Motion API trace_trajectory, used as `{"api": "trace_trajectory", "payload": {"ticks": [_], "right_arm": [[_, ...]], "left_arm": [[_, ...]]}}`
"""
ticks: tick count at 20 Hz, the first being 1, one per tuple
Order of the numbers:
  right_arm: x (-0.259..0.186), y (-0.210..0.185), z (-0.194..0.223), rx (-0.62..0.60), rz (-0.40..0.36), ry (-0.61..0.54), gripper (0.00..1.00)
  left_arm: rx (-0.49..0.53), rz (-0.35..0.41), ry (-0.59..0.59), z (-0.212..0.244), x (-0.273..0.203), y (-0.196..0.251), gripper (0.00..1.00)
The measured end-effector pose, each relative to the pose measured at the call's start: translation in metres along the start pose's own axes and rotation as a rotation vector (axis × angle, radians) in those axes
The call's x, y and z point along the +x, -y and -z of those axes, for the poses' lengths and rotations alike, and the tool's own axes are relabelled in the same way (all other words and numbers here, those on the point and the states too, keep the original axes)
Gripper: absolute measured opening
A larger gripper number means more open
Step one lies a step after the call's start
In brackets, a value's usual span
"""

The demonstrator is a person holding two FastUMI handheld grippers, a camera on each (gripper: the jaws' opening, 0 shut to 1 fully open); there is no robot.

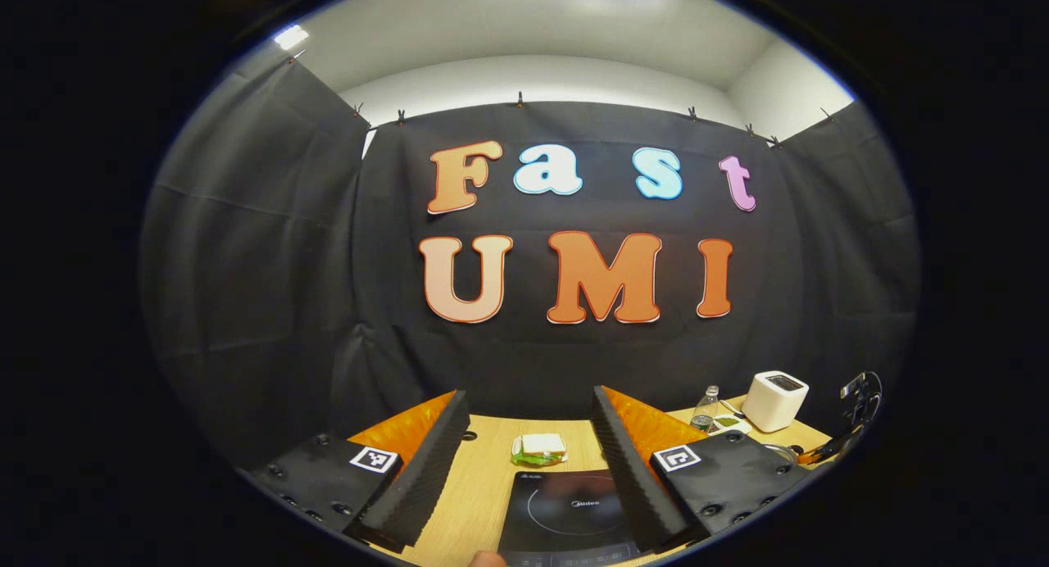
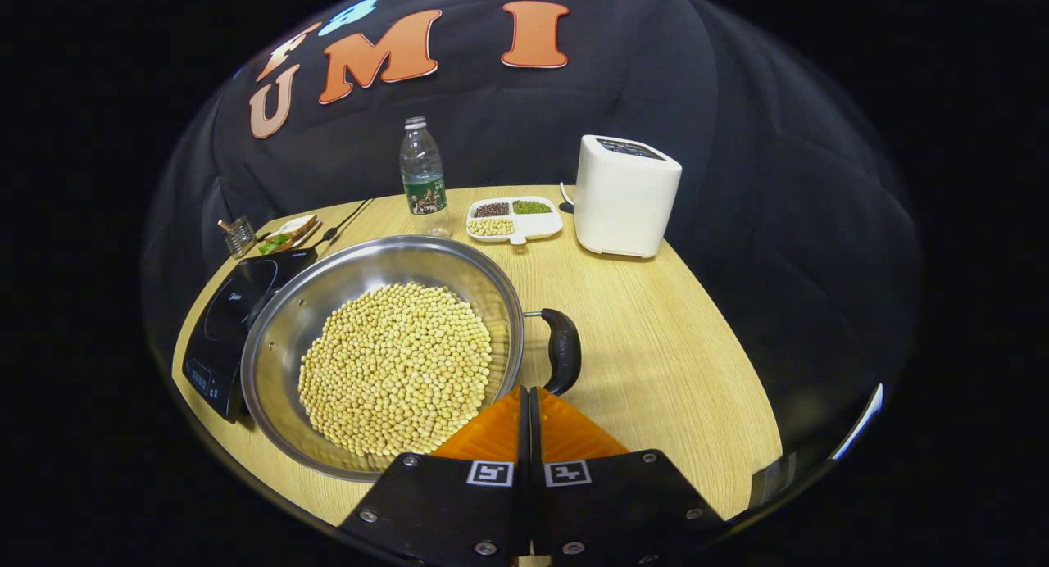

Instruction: First push the handle of the pot to place it horizontally, then grasp the pot with both hands and set it on the induction cooktop.

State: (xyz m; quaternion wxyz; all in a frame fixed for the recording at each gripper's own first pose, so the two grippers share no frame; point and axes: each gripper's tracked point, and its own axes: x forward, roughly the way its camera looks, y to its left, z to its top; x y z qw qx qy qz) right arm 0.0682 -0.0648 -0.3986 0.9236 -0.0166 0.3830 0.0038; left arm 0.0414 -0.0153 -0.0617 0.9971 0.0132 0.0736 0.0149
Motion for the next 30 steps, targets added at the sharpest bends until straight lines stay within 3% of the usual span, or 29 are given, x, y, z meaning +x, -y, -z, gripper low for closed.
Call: {"api": "trace_trajectory", "payload": {"ticks": [10,14,18,21,23,26,27,30], "right_arm": [[0.014,0.002,-0.011,0.008,-0.001,0.017,0.00],[0.002,0.019,-0.024,-0.022,0.078,0.067,0.00],[-0.013,0.013,-0.044,0.045,0.057,0.141,0.00],[-0.017,0.014,-0.055,0.023,0.069,0.182,0.03],[-0.016,0.012,-0.063,0.024,0.066,0.202,0.12],[-0.004,0.011,-0.063,0.032,0.060,0.196,0.41],[-0.001,0.010,-0.064,0.036,0.056,0.196,0.46],[0.011,0.009,-0.066,0.041,0.047,0.190,0.72]], "left_arm": [[-0.022,0.052,-0.074,0.043,0.012,0.042,0.98],[-0.039,0.074,-0.137,0.085,0.022,0.069,0.98],[-0.057,0.111,-0.205,0.135,0.038,0.109,0.98],[-0.054,0.127,-0.247,0.175,0.047,0.139,0.98],[-0.063,0.166,-0.290,0.205,0.052,0.165,0.98],[-0.065,0.219,-0.348,0.240,0.056,0.206,0.98],[-0.056,0.229,-0.359,0.250,0.057,0.218,0.98],[-0.039,0.274,-0.437,0.288,0.059,0.254,0.98]]}}
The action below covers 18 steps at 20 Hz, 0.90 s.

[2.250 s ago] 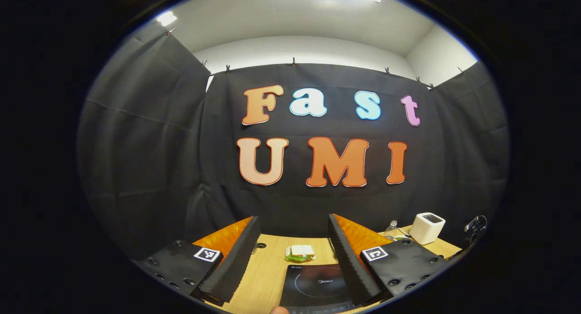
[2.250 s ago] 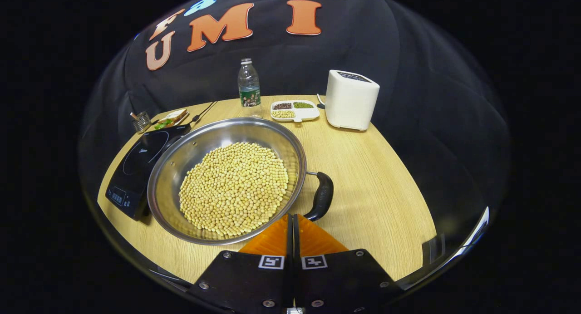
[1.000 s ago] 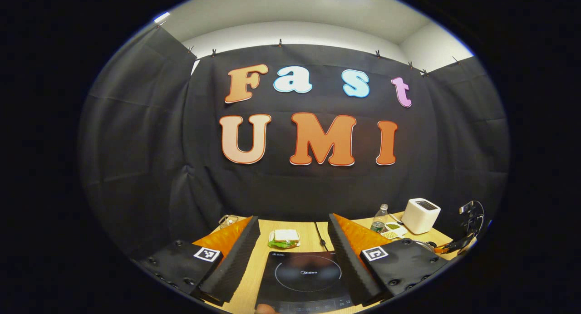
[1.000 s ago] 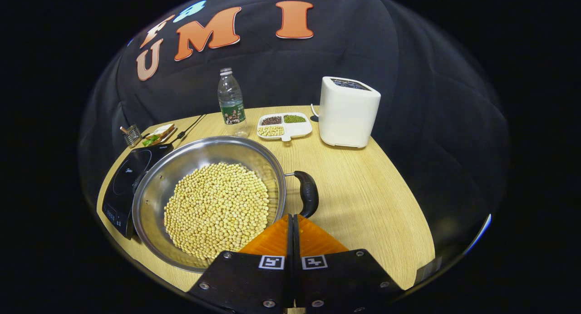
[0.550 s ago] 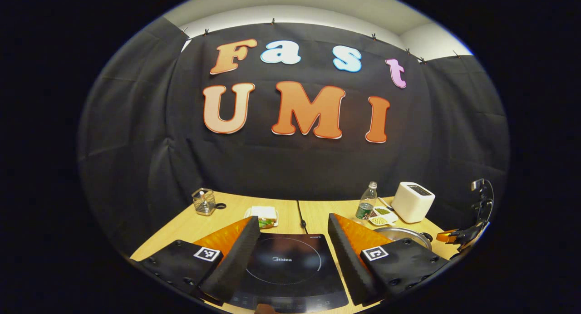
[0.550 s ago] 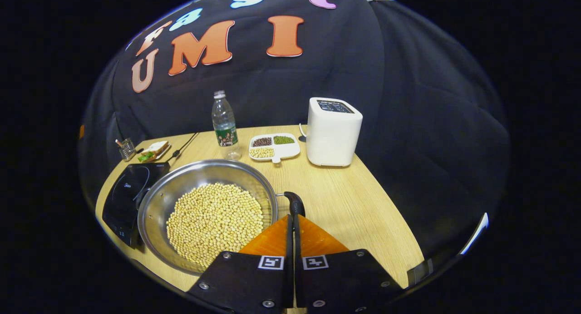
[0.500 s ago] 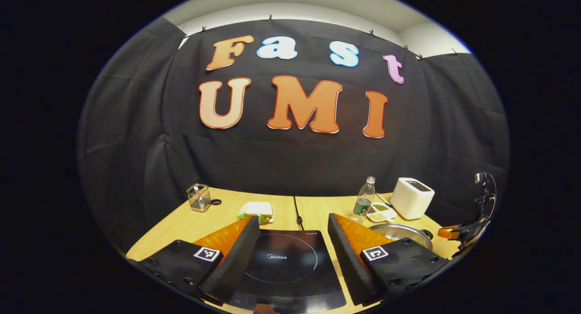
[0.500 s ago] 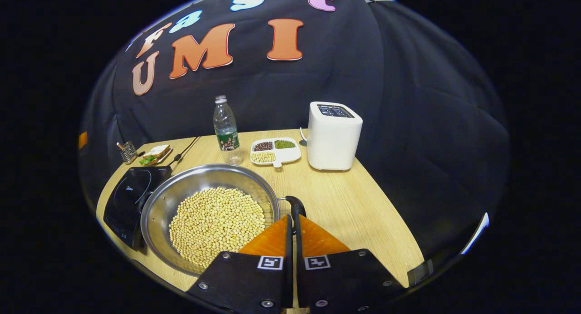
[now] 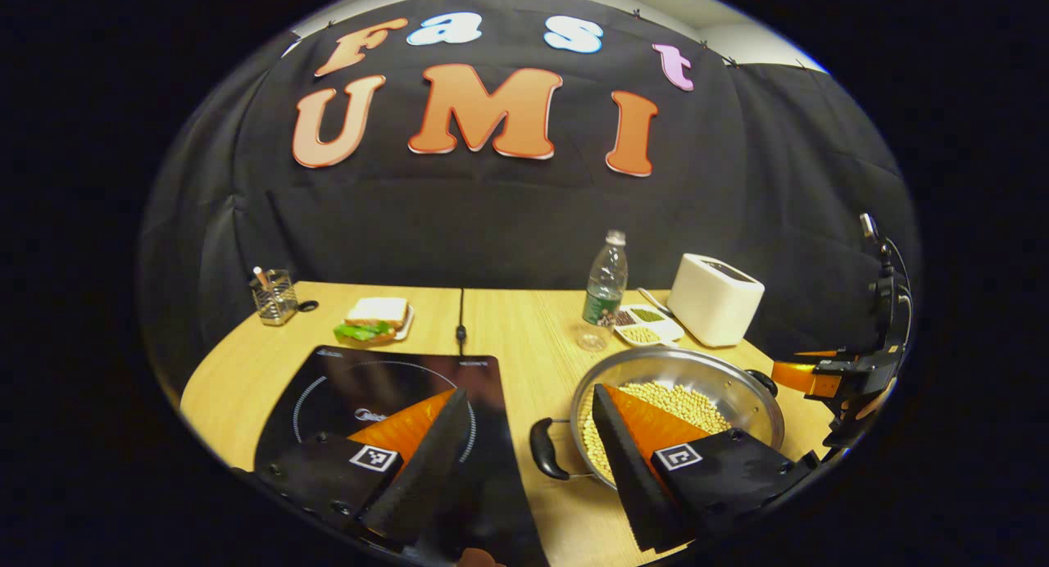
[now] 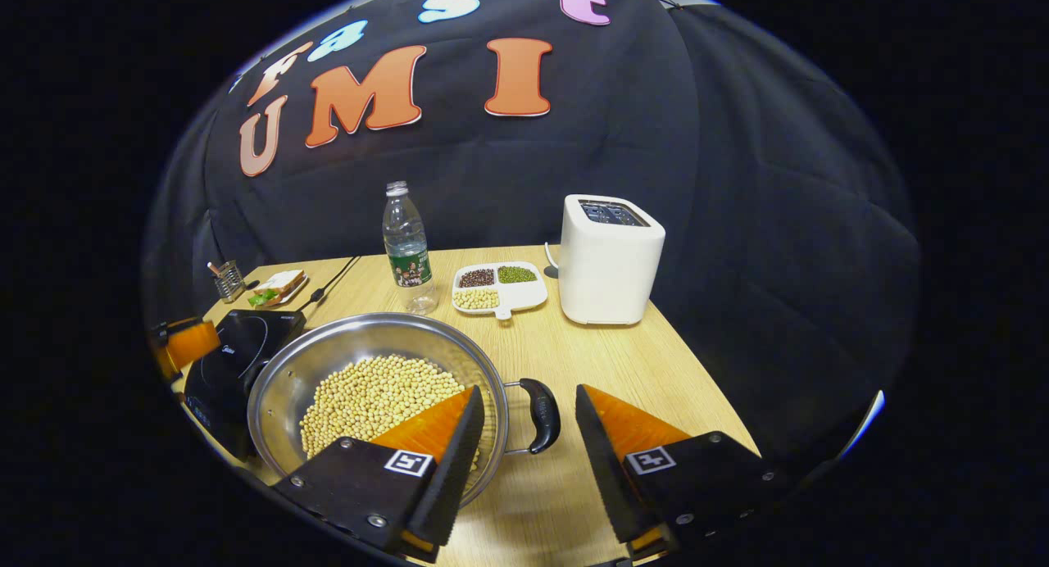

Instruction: First push the handle of the pot to place it horizontally, then grasp the pot with both hands and set it on the induction cooktop.

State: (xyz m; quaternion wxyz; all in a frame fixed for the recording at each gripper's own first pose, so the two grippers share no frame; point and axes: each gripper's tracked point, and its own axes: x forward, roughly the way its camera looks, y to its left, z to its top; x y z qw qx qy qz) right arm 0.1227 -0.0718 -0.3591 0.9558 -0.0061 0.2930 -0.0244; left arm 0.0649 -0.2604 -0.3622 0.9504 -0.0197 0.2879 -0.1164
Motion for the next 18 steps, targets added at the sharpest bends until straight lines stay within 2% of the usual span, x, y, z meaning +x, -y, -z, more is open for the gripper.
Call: {"api": "trace_trajectory", "payload": {"ticks": [2,8,12,13,14,16,17,18], "right_arm": [[0.006,0.001,0.004,0.009,-0.004,-0.014,0.81],[0.027,0.004,0.019,0.003,-0.005,-0.067,0.94],[0.038,-0.001,0.029,0.018,-0.024,-0.107,0.94],[0.041,-0.003,0.030,0.017,-0.026,-0.112,0.94],[0.042,-0.004,0.032,0.015,-0.028,-0.118,0.94],[0.044,-0.007,0.036,0.011,-0.040,-0.137,0.94],[0.044,-0.007,0.039,0.008,-0.041,-0.146,0.94],[0.046,-0.007,0.041,0.005,-0.040,-0.155,0.93]], "left_arm": [[0.025,0.004,-0.064,0.020,0.016,0.011,0.99],[0.010,-0.001,-0.180,0.049,0.044,0.016,0.99],[-0.008,-0.013,-0.237,0.065,0.048,0.015,0.99],[-0.008,-0.013,-0.247,0.066,0.049,0.015,0.97],[-0.001,-0.010,-0.249,0.066,0.050,0.016,0.91],[0.013,-0.022,-0.261,0.068,0.052,0.015,0.93],[0.015,-0.021,-0.265,0.068,0.053,0.016,0.89],[0.016,-0.028,-0.273,0.069,0.053,0.015,0.89]]}}
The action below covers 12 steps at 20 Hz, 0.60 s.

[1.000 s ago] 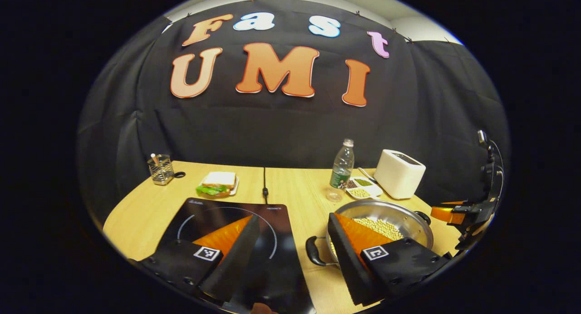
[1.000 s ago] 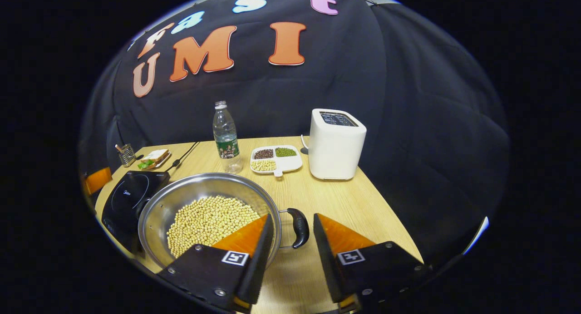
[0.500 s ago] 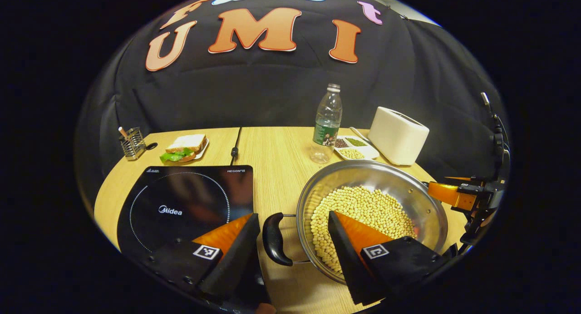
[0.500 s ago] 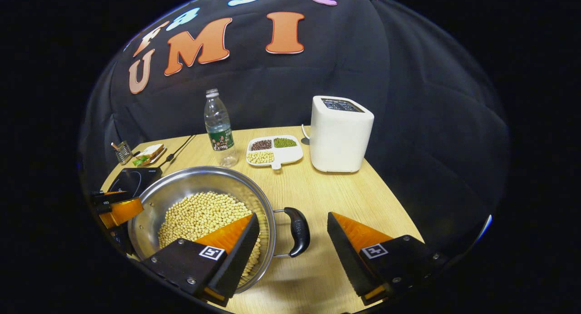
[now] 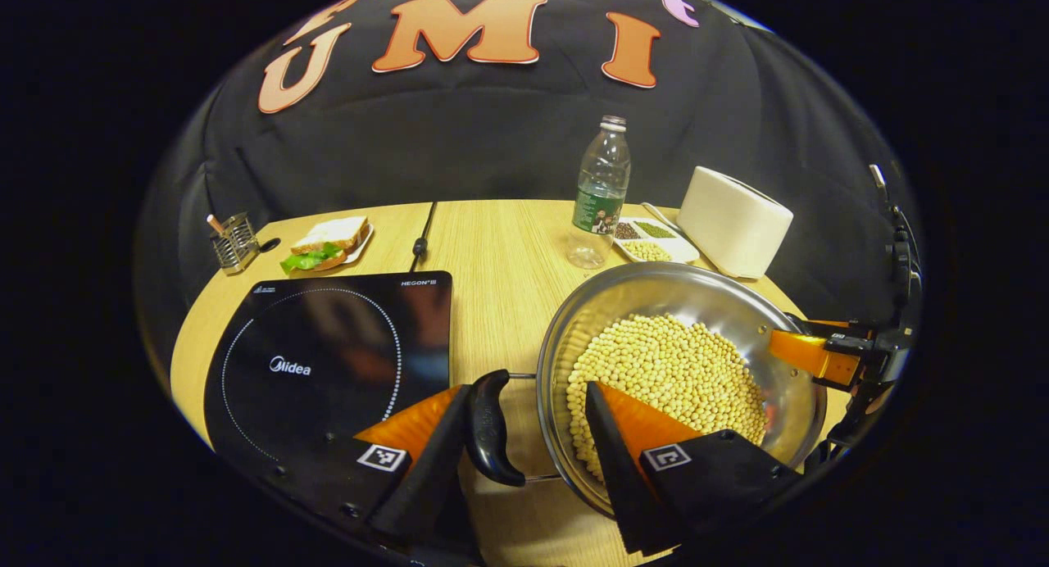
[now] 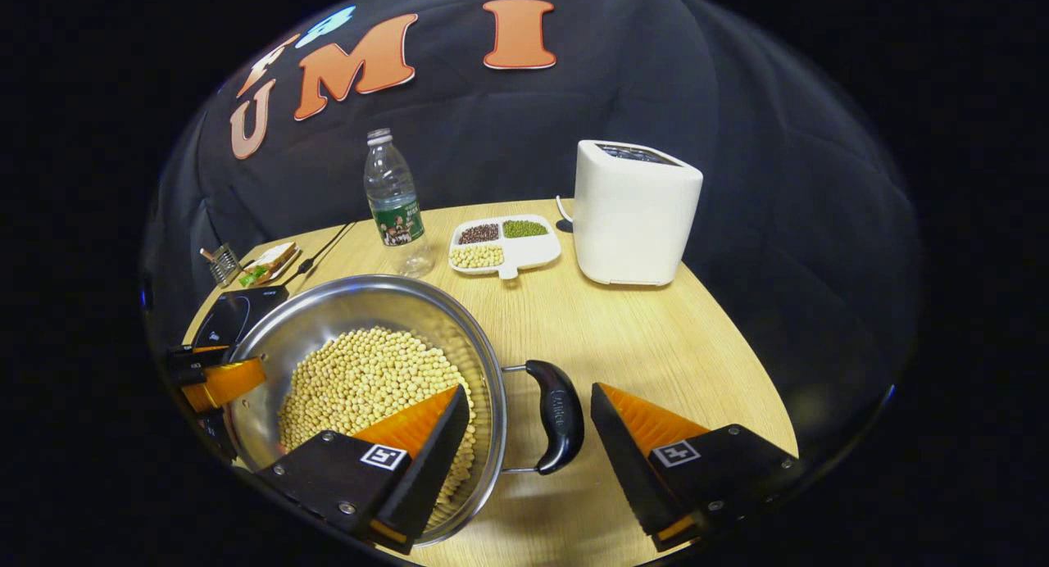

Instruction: First push the handle of the pot to place it horizontally, then grasp the pot with both hands and set it on the induction cooktop.

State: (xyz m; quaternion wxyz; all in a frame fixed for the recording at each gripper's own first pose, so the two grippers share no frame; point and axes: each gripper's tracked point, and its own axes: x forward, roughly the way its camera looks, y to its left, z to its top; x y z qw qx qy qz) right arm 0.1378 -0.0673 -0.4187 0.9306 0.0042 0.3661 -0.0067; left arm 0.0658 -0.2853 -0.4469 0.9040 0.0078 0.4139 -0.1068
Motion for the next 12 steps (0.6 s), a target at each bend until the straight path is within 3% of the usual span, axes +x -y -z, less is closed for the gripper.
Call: {"api": "trace_trajectory", "payload": {"ticks": [1,4,6,12], "right_arm": [[0.002,0.001,0.002,0.001,0.004,-0.008,0.92],[0.003,0.001,0.005,0.038,-0.001,-0.031,0.67],[0.003,0.001,0.005,0.043,0.000,-0.037,0.64],[-0.007,0.003,0.008,0.127,0.019,-0.049,0.50]], "left_arm": [[0.000,-0.005,-0.008,0.000,0.001,0.000,0.89],[0.019,-0.023,-0.023,0.003,0.002,-0.001,0.88],[0.035,-0.065,-0.030,0.002,0.005,-0.009,0.81],[0.024,-0.065,-0.080,0.004,0.001,-0.005,0.58]]}}
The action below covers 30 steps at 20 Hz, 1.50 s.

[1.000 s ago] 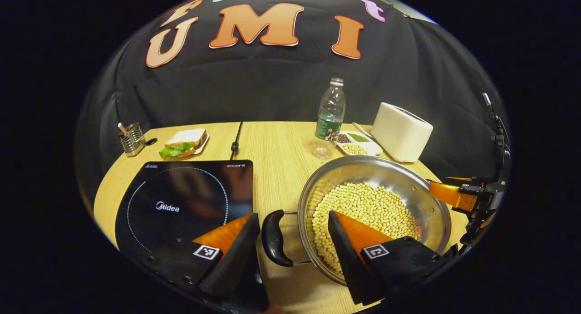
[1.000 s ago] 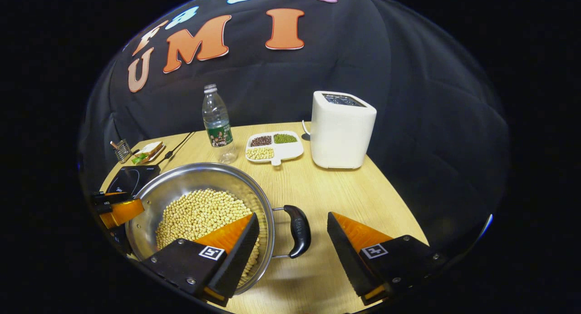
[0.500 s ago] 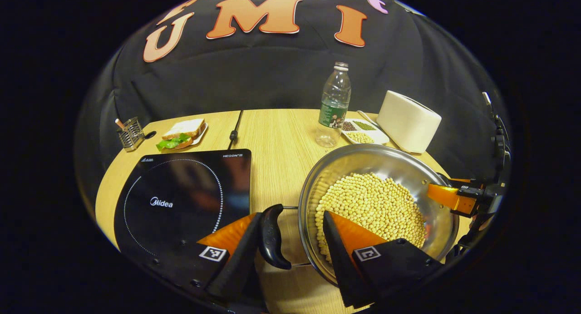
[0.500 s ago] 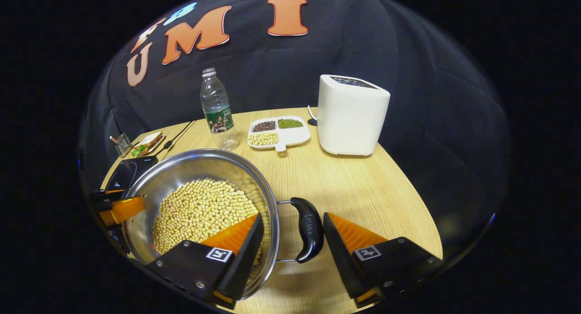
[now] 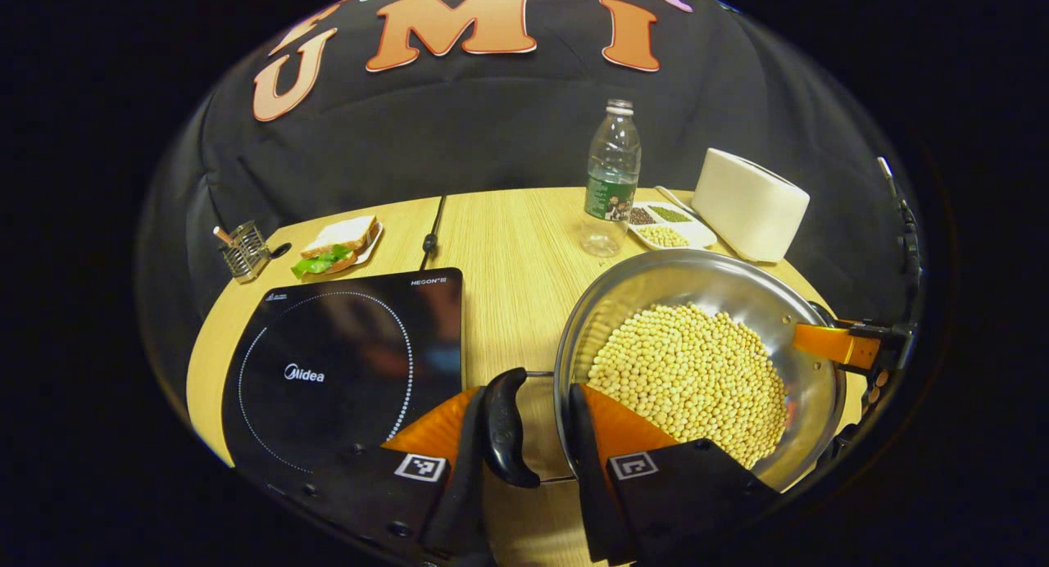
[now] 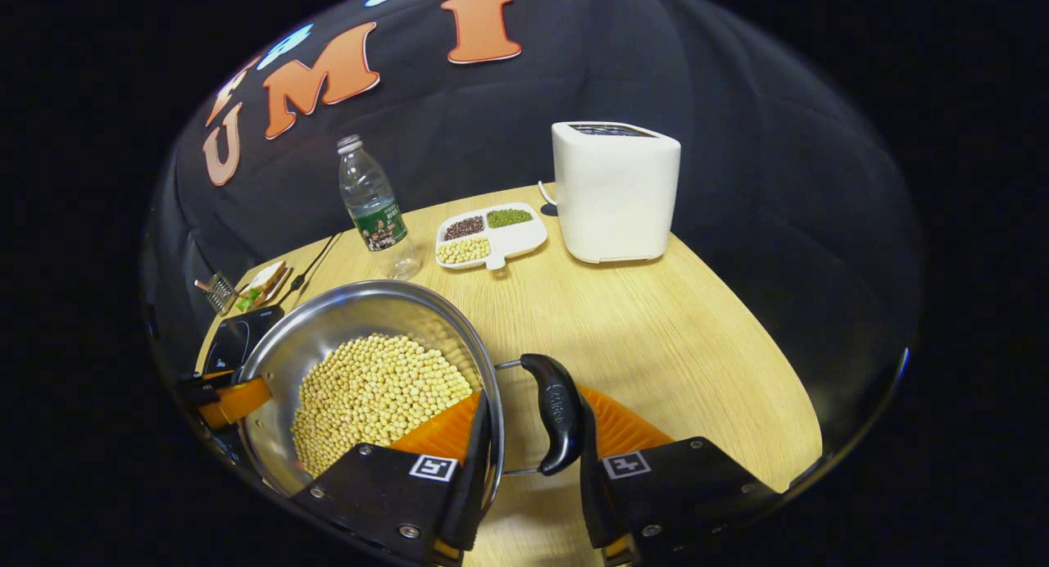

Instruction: First push the handle of the pot to place it horizontally, then grasp the pot with both hands and set it on the induction cooktop.

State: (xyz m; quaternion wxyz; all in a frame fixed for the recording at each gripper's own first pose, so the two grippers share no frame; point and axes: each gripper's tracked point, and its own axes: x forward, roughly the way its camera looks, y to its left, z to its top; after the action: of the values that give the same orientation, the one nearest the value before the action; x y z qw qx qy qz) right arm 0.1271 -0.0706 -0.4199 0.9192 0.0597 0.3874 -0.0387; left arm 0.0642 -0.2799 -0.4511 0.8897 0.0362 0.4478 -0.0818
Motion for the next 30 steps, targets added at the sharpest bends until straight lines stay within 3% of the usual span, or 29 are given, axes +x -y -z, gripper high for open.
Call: {"api": "trace_trajectory", "payload": {"ticks": [2,3,8,10,13,14,22,30], "right_arm": [[-0.011,-0.001,-0.007,0.020,-0.003,0.017,0.46],[-0.017,-0.001,-0.011,0.024,-0.003,0.023,0.49],[-0.048,-0.011,-0.033,0.016,-0.003,0.070,0.49],[-0.063,-0.017,-0.044,0.013,-0.006,0.089,0.49],[-0.082,-0.033,-0.058,0.018,-0.018,0.111,0.49],[-0.088,-0.039,-0.064,0.021,-0.022,0.128,0.49],[-0.131,-0.111,-0.086,-0.009,-0.069,0.186,0.49],[-0.133,-0.213,-0.079,-0.051,-0.143,0.178,0.49]], "left_arm": [[-0.015,0.018,-0.013,0.001,-0.008,0.004,0.58],[-0.008,0.021,-0.006,-0.002,-0.012,0.004,0.58],[-0.013,0.035,0.024,-0.029,-0.040,-0.005,0.55],[-0.009,0.035,0.037,-0.040,-0.053,-0.011,0.60],[-0.010,0.034,0.065,-0.058,-0.072,-0.025,0.55],[-0.012,0.037,0.068,-0.063,-0.077,-0.030,0.60],[-0.046,0.008,0.119,-0.089,-0.126,-0.099,0.55],[-0.123,-0.060,0.113,-0.076,-0.149,-0.197,0.55]]}}
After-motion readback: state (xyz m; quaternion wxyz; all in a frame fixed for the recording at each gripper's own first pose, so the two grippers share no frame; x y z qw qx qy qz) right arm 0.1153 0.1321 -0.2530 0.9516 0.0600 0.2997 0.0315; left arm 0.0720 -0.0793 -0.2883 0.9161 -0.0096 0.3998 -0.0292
